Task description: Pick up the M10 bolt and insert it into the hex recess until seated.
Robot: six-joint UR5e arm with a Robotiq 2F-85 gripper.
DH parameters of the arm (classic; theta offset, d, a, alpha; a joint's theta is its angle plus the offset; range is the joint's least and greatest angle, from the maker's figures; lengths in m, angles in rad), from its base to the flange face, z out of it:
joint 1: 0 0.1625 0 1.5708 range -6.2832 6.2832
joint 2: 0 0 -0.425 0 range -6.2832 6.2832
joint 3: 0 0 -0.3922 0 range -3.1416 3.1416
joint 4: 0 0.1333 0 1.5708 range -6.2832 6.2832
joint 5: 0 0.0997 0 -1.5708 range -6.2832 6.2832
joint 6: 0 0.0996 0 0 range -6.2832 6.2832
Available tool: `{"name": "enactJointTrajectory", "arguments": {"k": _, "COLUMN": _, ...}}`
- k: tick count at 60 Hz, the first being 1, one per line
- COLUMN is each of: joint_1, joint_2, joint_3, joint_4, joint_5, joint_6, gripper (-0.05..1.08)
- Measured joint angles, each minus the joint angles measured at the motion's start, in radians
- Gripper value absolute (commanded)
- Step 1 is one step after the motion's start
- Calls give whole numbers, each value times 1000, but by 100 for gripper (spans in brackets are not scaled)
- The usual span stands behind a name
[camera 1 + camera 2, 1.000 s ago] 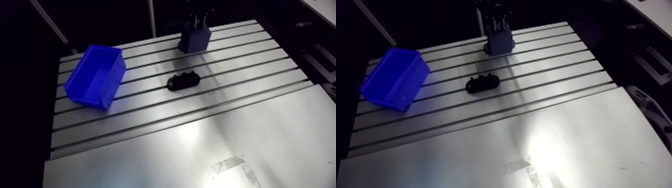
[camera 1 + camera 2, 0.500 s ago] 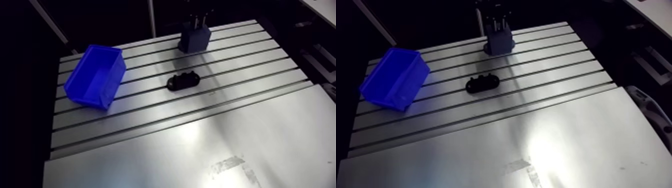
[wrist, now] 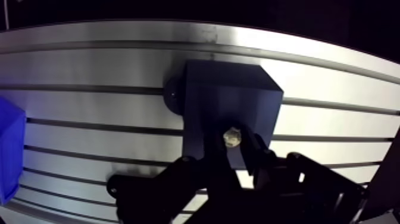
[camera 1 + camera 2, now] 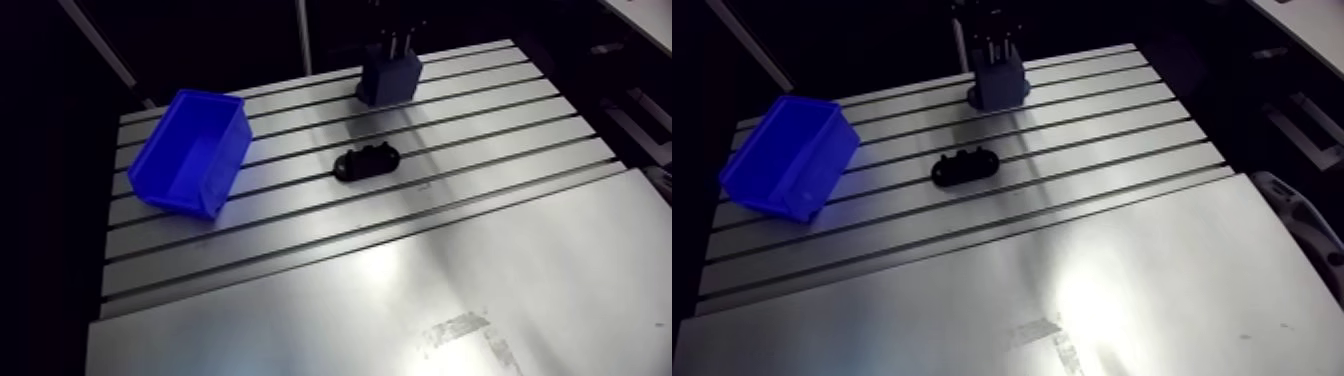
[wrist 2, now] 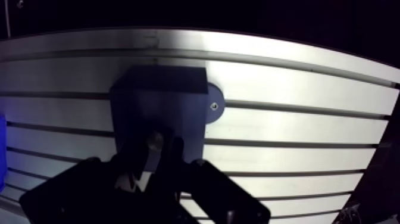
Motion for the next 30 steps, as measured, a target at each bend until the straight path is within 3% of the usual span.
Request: {"name": "enactJointTrajectory", "arguments": {"k": 30, "joint_1": 1, "joint_2": 0, "joint_3": -6, "joint_4": 1, "joint_5": -2, "joint_6": -6, "gripper": 70}}
